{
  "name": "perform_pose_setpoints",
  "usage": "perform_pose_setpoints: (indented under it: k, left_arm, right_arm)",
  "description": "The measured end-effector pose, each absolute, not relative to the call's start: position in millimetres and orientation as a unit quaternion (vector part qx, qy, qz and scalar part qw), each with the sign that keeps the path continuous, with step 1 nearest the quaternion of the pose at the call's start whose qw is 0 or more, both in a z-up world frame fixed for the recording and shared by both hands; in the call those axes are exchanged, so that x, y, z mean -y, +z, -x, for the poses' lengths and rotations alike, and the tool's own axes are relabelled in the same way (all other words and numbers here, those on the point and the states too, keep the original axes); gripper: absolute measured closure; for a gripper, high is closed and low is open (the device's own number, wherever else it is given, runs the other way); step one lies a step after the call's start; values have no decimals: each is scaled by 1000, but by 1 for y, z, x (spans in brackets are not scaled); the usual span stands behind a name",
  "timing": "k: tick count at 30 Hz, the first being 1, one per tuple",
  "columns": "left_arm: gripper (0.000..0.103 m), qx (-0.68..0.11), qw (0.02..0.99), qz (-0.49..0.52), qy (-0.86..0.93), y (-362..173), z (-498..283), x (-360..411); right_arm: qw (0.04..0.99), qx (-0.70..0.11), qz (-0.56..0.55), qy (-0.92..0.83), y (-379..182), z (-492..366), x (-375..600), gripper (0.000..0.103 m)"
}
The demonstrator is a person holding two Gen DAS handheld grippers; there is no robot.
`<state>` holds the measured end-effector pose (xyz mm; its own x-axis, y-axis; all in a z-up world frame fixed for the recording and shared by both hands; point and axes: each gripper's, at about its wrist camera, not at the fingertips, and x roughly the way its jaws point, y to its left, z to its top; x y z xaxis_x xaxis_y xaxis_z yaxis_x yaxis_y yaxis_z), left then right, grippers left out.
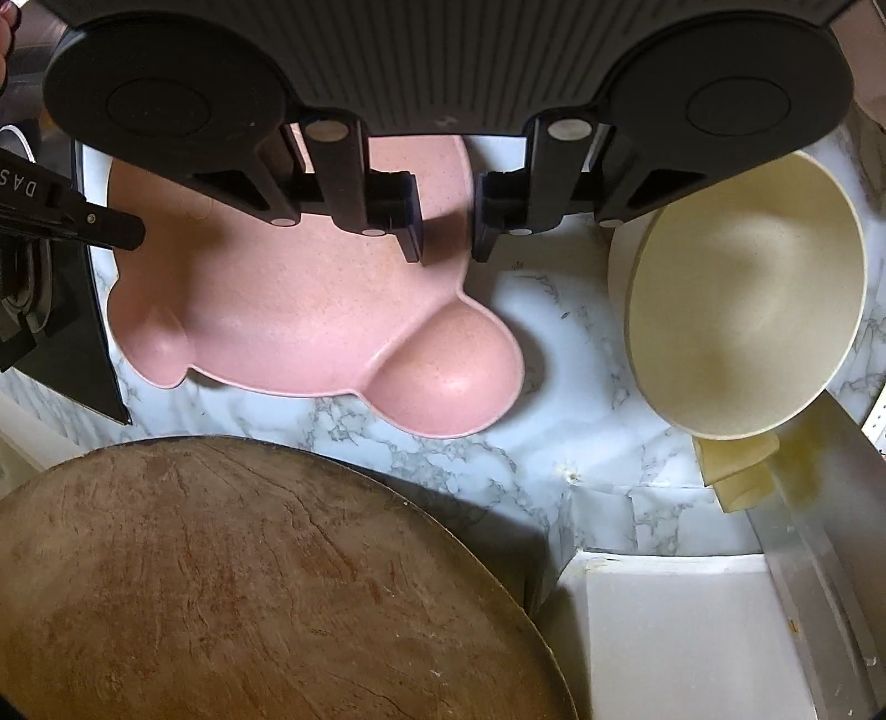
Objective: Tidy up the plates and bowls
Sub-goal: 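Lift the pink bear plate with both tools and carry it along the counter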
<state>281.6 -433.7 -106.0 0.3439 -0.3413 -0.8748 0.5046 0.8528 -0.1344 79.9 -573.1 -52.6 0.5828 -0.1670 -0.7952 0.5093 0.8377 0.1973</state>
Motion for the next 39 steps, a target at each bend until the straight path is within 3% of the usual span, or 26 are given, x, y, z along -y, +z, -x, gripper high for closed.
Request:
perform_pose_setpoints:
  k: [13, 25, 39]
  left_arm:
    - [86, -504, 816, -69, -275, -89, -227, 398]
    - [86, -477, 829, -36, -289, -36, -171, 332]
    - [86, -450, 862, 7, -233, 21, -124, 191]
  right_arm:
    - [868, -410, -200, -194, -35, -45, 543, 94]
    - [879, -398, -188, -184, 3, 2, 483, 94]
    - [907, -379, -150, -107, 48, 8, 372, 94]
